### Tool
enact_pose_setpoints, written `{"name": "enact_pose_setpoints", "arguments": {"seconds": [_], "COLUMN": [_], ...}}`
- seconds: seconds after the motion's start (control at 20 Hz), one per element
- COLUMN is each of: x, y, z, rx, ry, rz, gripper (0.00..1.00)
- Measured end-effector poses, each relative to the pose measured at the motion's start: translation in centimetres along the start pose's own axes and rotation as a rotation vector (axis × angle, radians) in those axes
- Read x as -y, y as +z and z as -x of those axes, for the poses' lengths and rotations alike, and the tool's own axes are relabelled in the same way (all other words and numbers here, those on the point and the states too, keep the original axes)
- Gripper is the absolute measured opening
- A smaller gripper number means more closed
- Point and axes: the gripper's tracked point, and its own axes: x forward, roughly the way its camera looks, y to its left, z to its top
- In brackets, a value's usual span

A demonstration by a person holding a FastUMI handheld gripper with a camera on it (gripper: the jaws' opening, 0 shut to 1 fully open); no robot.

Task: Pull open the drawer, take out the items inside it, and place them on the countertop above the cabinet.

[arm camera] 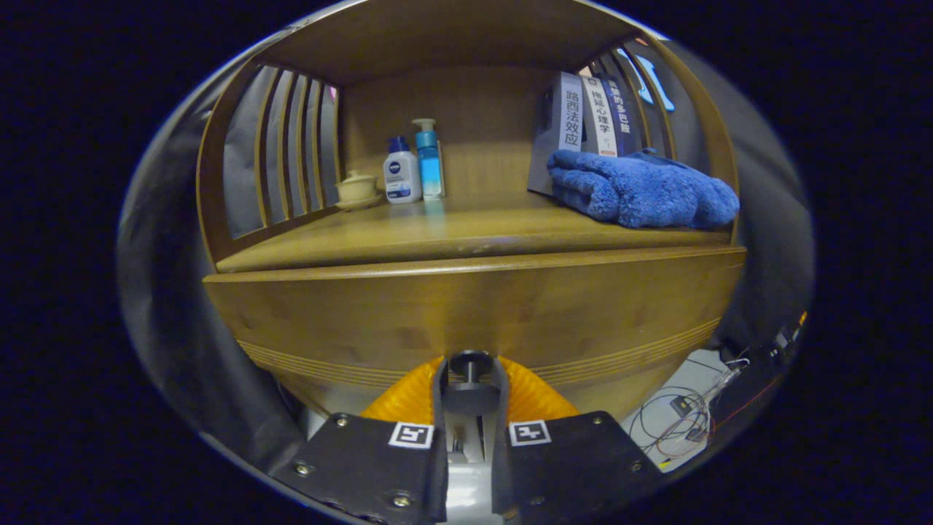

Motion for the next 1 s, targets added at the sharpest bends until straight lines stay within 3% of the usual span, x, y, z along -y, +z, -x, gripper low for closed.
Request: {"name": "enact_pose_setpoints", "arguments": {"seconds": [0.4,0.7,0.75,0.85,1.0], "x": [0.4,0.5,0.5,0.3,-1.3], "y": [-4.2,-7.1,-6.5,-6.8,-3.3], "z": [9.8,13.6,13.6,13.9,15.4], "rx": [-0.059,-0.145,-0.108,-0.141,-0.040], "ry": [-0.048,-0.072,-0.075,-0.068,-0.021], "rz": [-0.012,0.026,0.015,0.034,0.046], "gripper": [0.23,0.23,0.23,0.29,0.43]}}
